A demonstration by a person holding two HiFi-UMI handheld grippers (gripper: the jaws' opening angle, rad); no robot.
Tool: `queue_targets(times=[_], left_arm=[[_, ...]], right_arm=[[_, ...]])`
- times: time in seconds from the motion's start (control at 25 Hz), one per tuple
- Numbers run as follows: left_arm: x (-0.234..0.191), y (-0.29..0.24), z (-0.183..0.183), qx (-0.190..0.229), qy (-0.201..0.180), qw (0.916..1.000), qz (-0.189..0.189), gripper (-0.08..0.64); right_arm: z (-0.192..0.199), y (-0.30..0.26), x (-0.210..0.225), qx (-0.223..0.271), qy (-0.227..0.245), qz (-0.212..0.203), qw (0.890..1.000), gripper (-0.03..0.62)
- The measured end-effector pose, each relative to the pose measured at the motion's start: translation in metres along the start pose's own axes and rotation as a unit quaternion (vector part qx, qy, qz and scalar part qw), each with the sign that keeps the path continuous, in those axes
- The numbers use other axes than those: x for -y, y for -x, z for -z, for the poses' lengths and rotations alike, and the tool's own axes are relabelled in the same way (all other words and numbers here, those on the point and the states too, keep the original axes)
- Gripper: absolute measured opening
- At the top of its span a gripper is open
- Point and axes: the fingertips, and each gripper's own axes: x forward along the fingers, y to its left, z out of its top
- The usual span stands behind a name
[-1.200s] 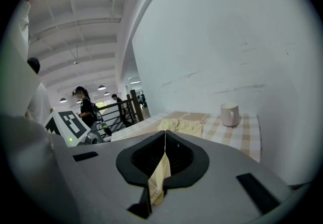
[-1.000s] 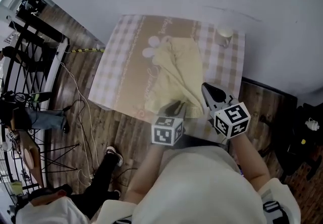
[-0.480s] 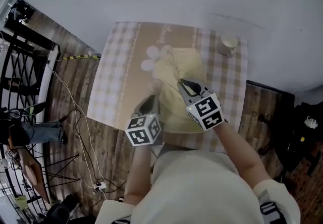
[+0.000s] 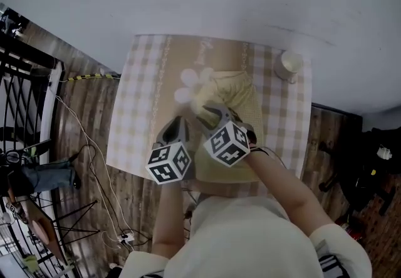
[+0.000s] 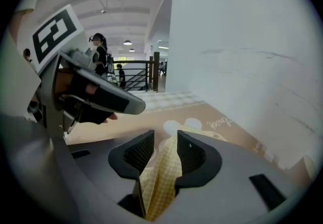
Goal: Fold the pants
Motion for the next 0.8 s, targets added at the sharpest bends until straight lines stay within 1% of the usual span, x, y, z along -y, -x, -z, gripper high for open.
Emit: queue_targets(times=[0.08, 0.16, 0.32, 0.4, 0.44, 0.48, 0.56, 0.68, 0.8], left_arm=[[-0.01, -0.004, -0.002, -0.001, 0.006, 1.0, -0.005, 0.028], [-0.017, -0.008, -0.001, -0.006, 0.013, 0.9999, -0.008, 0.028], [-0.02, -0.014, 0.001, -0.015, 0.022, 0.9996, -0.001, 0.028], [-0.018, -0.017, 0.003, -0.02, 0.021, 0.9996, 0.003, 0.028], [-0.017, -0.019, 0.004, -0.023, 0.021, 0.9995, 0.006, 0.028], [-0.016, -0.02, 0.005, -0.025, 0.022, 0.9994, 0.009, 0.028], [-0.011, -0.024, 0.006, -0.028, 0.021, 0.9993, 0.016, 0.028], [-0.003, -0.029, 0.007, -0.031, 0.018, 0.999, 0.026, 0.028], [0.005, -0.034, 0.008, -0.034, 0.016, 0.9987, 0.033, 0.028]], right_arm=[[0.005, -0.013, -0.007, -0.02, 0.028, -0.004, 0.999, 0.133], [0.012, -0.024, -0.01, -0.045, 0.058, 0.003, 0.997, 0.133], [0.027, -0.035, -0.008, -0.095, 0.131, 0.035, 0.986, 0.129], [0.031, -0.035, -0.004, -0.106, 0.151, 0.055, 0.981, 0.072], [0.033, -0.034, -0.002, -0.108, 0.154, 0.064, 0.98, 0.035], [0.033, -0.033, 0.001, -0.109, 0.152, 0.071, 0.98, 0.015], [0.033, -0.028, 0.007, -0.106, 0.139, 0.078, 0.981, 0.006], [0.03, -0.017, 0.021, -0.09, 0.106, 0.09, 0.986, 0.003], [0.026, 0.0, 0.045, -0.07, 0.073, 0.116, 0.988, 0.003]])
